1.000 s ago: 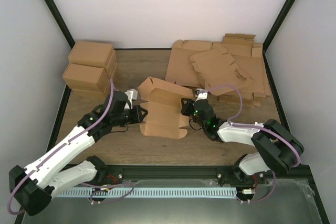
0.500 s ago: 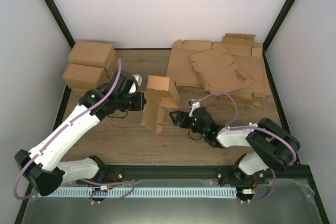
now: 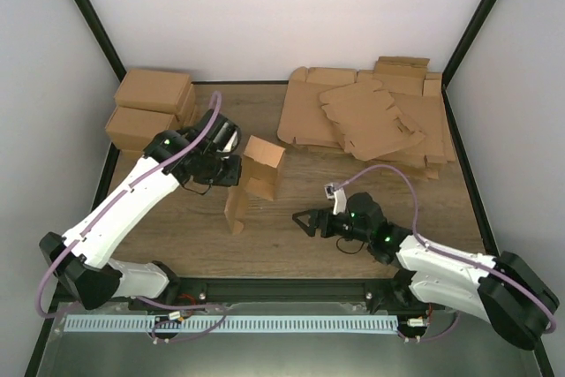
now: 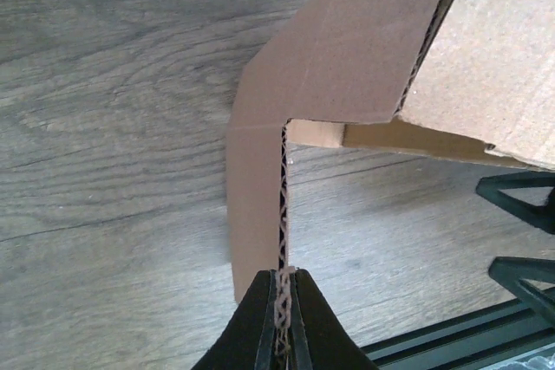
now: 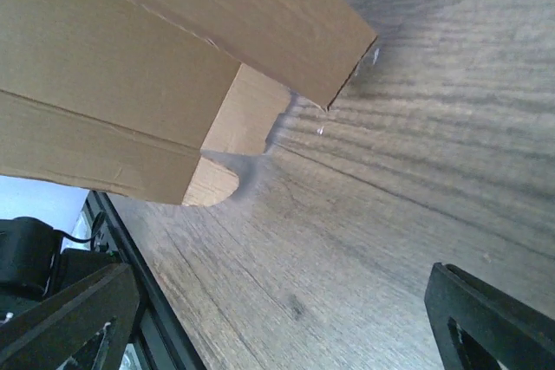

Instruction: Fold the paper box

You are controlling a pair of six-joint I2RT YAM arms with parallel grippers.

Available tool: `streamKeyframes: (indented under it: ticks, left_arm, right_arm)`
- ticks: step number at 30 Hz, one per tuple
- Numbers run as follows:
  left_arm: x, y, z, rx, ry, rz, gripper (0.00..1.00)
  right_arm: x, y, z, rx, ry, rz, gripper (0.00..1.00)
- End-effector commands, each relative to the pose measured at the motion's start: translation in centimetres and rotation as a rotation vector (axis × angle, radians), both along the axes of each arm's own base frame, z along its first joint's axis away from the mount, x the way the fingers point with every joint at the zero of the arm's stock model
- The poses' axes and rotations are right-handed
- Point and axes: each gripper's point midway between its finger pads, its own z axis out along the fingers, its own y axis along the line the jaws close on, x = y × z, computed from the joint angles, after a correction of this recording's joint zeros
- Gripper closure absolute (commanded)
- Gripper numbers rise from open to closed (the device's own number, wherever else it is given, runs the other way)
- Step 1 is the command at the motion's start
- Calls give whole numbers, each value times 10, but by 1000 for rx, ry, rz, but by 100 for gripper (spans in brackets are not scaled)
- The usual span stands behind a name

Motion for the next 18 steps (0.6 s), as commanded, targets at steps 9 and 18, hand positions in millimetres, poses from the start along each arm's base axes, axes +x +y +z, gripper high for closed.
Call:
streamKeyframes:
  ticks: [9,18]
  left_arm:
    - [-4,-12,-10,60,-3,-63,96]
    - [-9,-28,-38,-13,30,-101,95]
  right_arm:
    - [36,-9,81,21,-51,82,23]
    - [75,13,114,102,-42,125,45]
